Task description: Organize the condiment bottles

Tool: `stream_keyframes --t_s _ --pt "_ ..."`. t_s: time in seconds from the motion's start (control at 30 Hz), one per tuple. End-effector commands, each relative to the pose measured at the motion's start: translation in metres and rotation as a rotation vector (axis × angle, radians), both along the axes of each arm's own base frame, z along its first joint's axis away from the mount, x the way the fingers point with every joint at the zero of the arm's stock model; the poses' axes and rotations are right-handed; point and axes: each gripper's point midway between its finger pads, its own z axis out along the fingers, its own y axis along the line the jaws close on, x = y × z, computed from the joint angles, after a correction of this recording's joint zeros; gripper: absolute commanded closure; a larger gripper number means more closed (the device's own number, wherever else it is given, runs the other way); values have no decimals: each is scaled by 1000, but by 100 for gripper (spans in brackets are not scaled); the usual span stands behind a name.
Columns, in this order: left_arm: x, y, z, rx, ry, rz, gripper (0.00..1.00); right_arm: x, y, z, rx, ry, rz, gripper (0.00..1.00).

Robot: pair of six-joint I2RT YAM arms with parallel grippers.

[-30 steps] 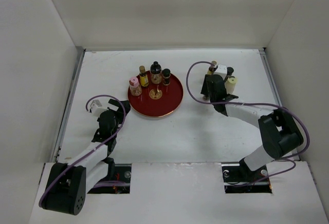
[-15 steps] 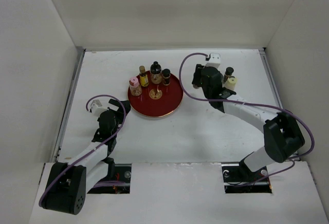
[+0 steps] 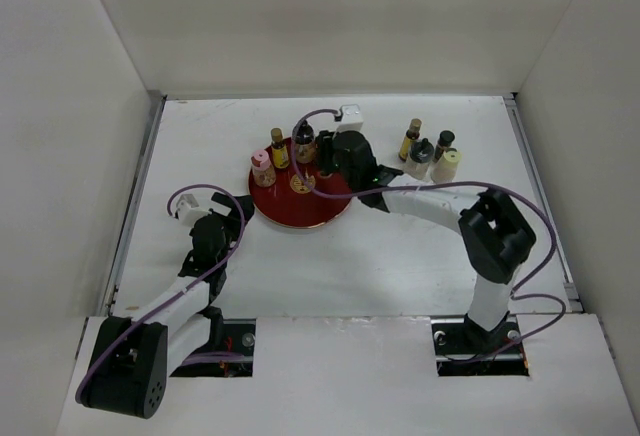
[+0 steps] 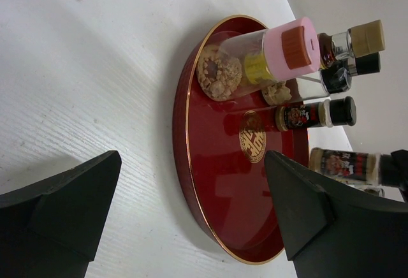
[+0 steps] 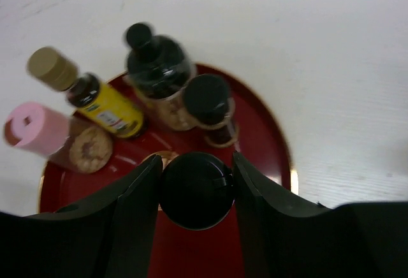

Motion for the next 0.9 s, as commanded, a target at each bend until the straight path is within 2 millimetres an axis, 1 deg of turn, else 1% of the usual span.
stream_keyframes --t_s 0.0,0.07,0.17,0.27,0.4,0.57,0.67,0.73,0.77,0.83,0.87 --pt "10 -1 25 -25 -81 6 0 -4 52 48 116 -86 95 58" --pt "9 0 28 -26 -90 9 0 -2 70 43 119 -80 117 58" --pt "9 2 26 -24 -86 16 0 2 94 37 120 -78 154 58" --pt "9 0 26 -27 -84 5 0 6 111 27 112 -74 174 58" --pt "9 1 25 -24 -84 13 0 11 121 10 89 -54 179 57" --pt "9 0 27 -27 -88 6 0 14 125 -13 83 -24 172 57" --pt "10 0 24 -26 -79 5 0 16 127 -25 76 -14 165 55" --pt "10 -2 26 -28 -83 -1 0 14 129 -30 78 -7 164 52" --pt "10 -2 27 -28 -89 -2 0 13 131 -31 80 -6 166 48" --pt "9 1 27 -24 -88 8 0 10 133 -29 77 -10 174 36" --pt "9 1 26 -23 -87 10 0 8 132 -25 80 -15 176 31"
